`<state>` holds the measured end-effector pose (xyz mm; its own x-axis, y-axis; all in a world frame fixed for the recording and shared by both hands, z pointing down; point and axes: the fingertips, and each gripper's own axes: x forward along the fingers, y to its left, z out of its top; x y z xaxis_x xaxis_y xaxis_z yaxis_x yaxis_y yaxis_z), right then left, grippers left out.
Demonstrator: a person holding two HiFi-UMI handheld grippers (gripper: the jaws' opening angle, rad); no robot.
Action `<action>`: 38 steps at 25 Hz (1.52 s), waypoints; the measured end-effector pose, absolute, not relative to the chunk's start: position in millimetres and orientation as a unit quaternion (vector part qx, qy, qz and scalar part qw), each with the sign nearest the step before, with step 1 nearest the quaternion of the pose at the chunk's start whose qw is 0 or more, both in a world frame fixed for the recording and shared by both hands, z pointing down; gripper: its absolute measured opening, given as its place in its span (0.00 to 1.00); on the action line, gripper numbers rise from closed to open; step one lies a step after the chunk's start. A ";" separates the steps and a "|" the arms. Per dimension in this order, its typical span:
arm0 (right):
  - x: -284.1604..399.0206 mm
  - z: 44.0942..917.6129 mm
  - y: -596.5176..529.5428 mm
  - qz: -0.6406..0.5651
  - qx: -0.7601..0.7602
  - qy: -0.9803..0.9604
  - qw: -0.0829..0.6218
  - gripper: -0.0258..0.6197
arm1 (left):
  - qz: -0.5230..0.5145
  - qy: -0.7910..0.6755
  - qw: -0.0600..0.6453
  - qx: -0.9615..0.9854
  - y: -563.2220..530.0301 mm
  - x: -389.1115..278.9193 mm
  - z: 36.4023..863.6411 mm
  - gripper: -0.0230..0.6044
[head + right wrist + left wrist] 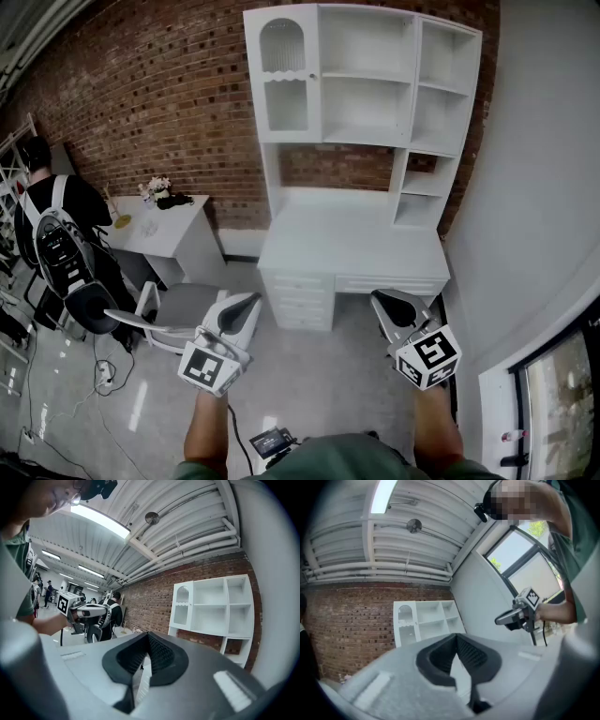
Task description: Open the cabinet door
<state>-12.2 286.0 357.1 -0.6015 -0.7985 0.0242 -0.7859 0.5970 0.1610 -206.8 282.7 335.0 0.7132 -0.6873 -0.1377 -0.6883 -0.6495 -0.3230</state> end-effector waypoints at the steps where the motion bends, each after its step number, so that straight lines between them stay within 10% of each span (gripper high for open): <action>1: -11.8 358.6 285.7 -0.068 0.443 -0.893 0.047 0.04 | 0.001 0.380 0.177 -0.908 282.1 -206.7 336.2 0.04; 38: 19.7 393.2 198.5 -0.031 0.453 -0.890 0.041 0.05 | -0.019 0.354 0.162 -0.921 176.2 -171.3 365.5 0.04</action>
